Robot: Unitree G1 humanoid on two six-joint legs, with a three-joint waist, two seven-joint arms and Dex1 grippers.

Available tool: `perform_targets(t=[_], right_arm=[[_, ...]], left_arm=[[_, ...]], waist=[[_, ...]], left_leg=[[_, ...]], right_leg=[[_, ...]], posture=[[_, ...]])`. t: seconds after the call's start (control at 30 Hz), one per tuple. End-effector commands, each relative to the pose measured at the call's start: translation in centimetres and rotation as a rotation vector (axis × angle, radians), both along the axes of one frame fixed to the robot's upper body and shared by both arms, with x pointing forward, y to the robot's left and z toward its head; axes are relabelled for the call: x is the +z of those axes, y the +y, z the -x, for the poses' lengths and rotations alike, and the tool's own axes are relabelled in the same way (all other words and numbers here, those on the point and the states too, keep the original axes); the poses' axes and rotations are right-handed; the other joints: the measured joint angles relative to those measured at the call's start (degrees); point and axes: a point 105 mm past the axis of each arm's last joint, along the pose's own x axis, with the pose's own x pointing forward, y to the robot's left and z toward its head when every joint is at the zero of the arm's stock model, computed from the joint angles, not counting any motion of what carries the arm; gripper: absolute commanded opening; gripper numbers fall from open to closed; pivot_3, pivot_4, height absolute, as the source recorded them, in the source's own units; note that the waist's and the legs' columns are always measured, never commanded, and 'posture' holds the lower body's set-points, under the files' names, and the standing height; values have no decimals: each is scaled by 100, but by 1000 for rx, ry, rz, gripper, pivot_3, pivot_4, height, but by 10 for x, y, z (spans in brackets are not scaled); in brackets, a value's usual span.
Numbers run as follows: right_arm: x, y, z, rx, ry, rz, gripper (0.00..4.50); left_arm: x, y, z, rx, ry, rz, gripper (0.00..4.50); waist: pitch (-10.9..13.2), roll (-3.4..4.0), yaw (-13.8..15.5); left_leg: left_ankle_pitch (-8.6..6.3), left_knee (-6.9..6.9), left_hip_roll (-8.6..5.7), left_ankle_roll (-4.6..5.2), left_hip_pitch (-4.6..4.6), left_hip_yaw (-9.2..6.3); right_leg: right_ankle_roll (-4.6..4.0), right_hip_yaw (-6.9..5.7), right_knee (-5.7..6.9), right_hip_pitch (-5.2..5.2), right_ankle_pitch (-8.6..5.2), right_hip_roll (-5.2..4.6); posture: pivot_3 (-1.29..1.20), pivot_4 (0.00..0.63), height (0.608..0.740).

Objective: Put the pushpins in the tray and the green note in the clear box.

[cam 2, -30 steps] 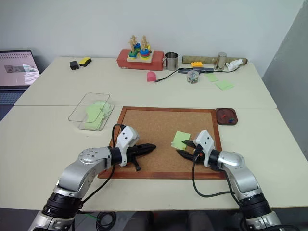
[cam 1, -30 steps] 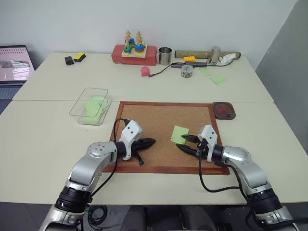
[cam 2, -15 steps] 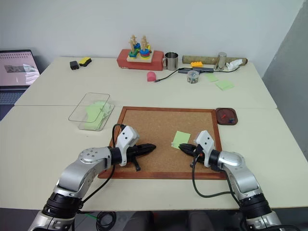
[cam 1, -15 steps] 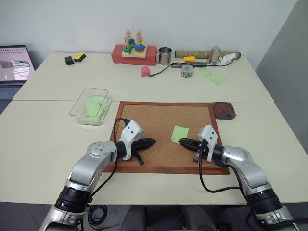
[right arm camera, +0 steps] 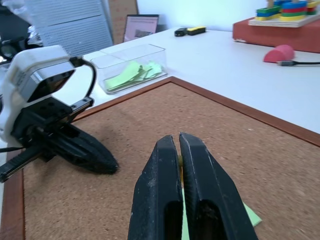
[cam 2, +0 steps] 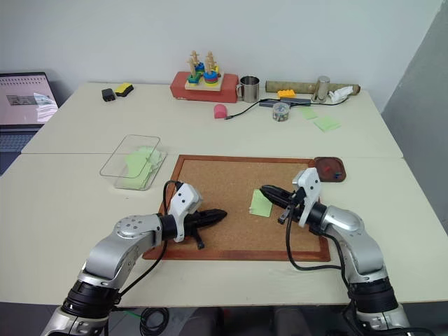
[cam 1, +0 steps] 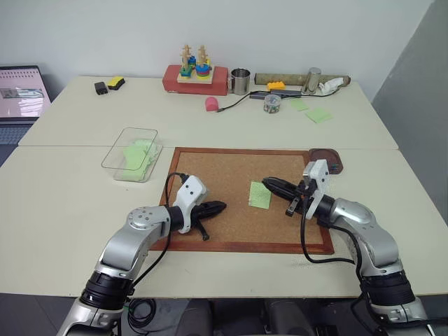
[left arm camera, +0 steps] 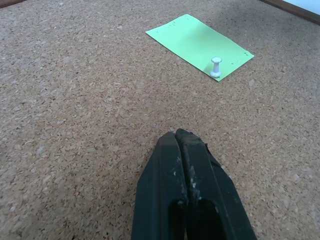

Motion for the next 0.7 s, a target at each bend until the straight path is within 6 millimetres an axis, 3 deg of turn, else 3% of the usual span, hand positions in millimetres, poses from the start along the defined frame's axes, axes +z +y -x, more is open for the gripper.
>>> perform_targets(t=[0.03,0.2,0.33,0.67,0.7], right_arm=[[21,-36,-29,-236,-54,-47,68],[28,-109,-74,-630,-94,-8,68],[17,-142,-93,-769,-29,34,68],[-7,-159,-113,-821,97,41,68],[-10,-158,-113,-815,107,38,267]], left_arm=[[-7,-3,3,-12,28,-10,0],[-7,-3,4,-17,31,-11,0],[-6,-4,3,-23,28,-12,0],[-5,-1,4,-16,29,-18,0],[-5,0,5,-14,29,-19,0]], waist=[[0,0,0],[0,0,0],[1,2,-1],[1,3,-21],[1,3,-25]], left_leg=[[0,0,0,0,0,0],[0,0,-3,0,0,6],[0,-2,-3,0,-1,6],[0,-2,-3,1,2,15],[0,-2,-3,1,2,15]], right_leg=[[0,0,0,0,0,0],[-1,4,1,-1,1,-2],[-27,4,-1,-2,16,-2],[-28,12,0,-2,17,-2],[-28,12,1,-2,17,-2]], posture=[[0,150,740],[0,150,740],[0,150,740],[0,150,740],[0,150,740]])
